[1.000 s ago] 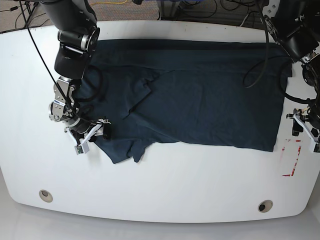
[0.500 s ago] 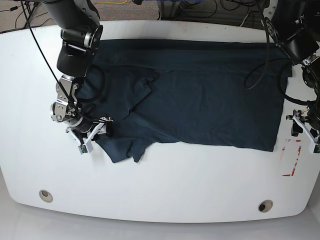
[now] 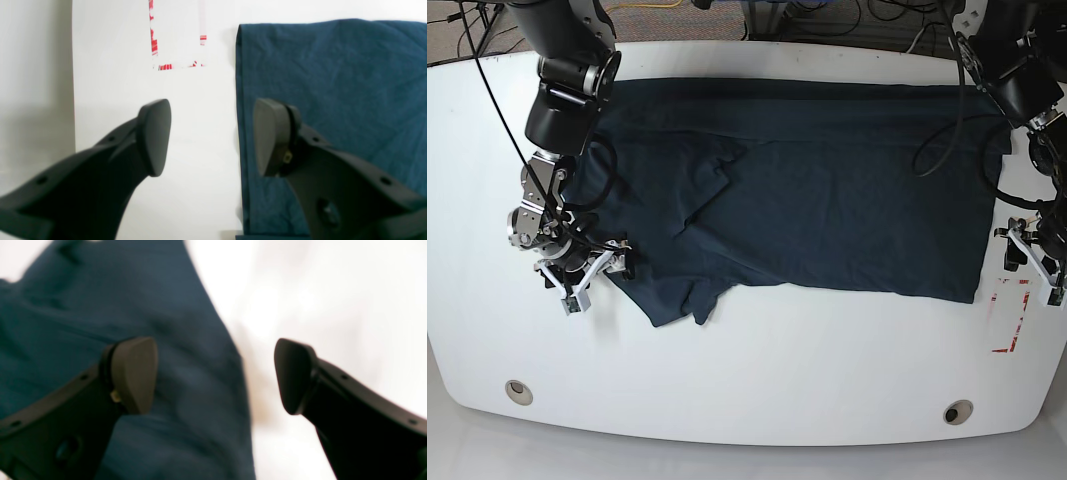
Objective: Layout the t-shirt on the table in an organized manner, then fold the t-shirt properly
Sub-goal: 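Slide the left gripper along the shirt edge to the hem corner and grasp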
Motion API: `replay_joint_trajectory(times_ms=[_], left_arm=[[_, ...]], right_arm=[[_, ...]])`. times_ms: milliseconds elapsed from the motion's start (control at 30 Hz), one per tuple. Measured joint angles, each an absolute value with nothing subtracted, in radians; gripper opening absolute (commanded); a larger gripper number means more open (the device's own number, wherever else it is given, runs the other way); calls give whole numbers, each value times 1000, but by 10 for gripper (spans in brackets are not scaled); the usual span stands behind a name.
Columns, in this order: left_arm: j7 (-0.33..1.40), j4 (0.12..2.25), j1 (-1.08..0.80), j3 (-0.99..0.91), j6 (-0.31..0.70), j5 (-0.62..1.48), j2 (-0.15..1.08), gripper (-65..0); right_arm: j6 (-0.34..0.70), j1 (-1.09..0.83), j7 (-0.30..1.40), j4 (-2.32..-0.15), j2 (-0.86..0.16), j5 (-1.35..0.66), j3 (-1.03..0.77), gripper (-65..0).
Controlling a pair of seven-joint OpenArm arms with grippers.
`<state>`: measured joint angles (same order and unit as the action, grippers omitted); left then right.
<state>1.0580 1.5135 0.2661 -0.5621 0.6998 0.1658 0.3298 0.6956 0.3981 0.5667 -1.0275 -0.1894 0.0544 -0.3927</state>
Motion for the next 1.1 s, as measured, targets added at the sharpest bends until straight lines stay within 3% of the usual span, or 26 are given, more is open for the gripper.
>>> replay_joint_trajectory(times_ms=[300, 700, 833, 967, 1100], left_arm=[[1058, 1513, 266, -562, 700, 167, 331, -279], [1053, 1469, 279, -562, 699, 167, 331, -279], [1030, 1378, 308, -545, 698, 152, 329, -279], [956, 1283, 349, -532, 699, 154, 332, -279], [906, 1182, 403, -530, 696, 110, 345, -278]], right_arm=[[696, 400, 467, -904, -204, 45, -394, -144], [691, 406, 456, -901, -142, 44, -387, -295], [692, 408, 456, -901, -127, 45, -386, -401], [692, 406, 456, -900, -128, 44, -386, -553], [692, 406, 463, -899, -128, 44, -386, -644]])
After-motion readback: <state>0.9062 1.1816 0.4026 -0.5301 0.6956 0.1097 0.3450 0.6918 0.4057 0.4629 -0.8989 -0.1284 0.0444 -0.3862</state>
